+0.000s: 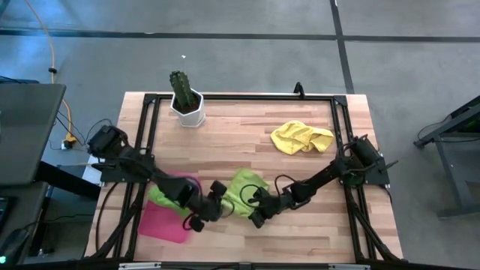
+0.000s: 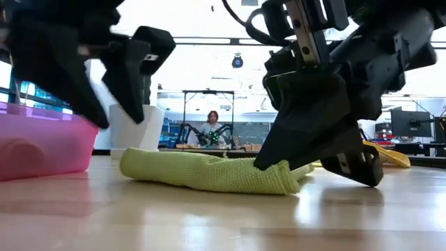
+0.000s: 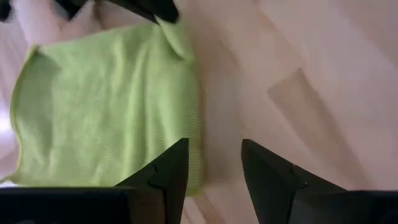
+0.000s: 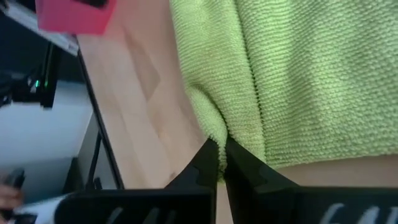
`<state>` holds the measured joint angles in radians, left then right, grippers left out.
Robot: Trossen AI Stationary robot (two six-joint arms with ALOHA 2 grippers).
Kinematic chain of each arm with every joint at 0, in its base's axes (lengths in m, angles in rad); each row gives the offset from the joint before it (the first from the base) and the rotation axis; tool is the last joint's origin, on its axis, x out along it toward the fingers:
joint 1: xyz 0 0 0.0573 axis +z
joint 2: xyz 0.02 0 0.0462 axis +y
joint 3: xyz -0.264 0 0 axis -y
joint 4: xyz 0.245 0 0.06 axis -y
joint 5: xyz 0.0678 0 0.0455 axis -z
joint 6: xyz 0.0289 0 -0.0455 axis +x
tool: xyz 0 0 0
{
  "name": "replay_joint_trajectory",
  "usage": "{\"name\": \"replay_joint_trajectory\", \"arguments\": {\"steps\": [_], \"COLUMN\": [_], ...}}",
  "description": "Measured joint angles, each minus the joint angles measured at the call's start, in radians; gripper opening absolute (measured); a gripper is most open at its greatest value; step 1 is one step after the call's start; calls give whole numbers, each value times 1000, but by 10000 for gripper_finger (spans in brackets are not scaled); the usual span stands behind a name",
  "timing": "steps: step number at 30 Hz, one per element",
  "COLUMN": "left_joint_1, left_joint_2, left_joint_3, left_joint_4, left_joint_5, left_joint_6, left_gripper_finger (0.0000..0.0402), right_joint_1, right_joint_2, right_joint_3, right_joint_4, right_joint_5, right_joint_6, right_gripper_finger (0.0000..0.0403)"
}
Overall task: Roll microfiber towels into tight, uniform cylinder then place into a basket
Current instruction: Roll the light green towel
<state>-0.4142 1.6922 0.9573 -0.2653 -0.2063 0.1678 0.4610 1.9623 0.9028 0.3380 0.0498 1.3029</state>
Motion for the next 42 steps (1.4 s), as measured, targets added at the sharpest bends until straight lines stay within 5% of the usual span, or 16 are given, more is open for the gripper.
{"name": "replay_joint_trajectory", "arguments": {"steps": [5, 9, 21, 30, 36, 42], "left_joint_1": [-15, 23, 105, 136, 160, 186], "left_joint_2": [44, 84, 139, 139, 143, 144], "left_joint_3": [0, -1, 1, 2, 1, -2], "left_joint_4": [2, 2, 51, 42, 49, 41], "left_joint_5": [-181, -193, 71, 289, 469, 568], "left_joint_6": [8, -10, -41, -194, -355, -422], "left_gripper_finger": [136, 136, 127, 29, 13, 8], "right_joint_1": [24, 34, 38, 38, 35, 21], "right_joint_2": [-2, -2, -2, -2, -13, -81], "right_joint_3": [0, 0, -1, -1, -3, -6], "right_joint_4": [-7, -13, -19, -18, -22, -40], "right_joint_5": [74, 103, 107, 102, 64, 6], "right_joint_6": [20, 23, -5, -38, -191, -563], "right_gripper_finger": [0, 0, 0, 0, 11, 82]}}
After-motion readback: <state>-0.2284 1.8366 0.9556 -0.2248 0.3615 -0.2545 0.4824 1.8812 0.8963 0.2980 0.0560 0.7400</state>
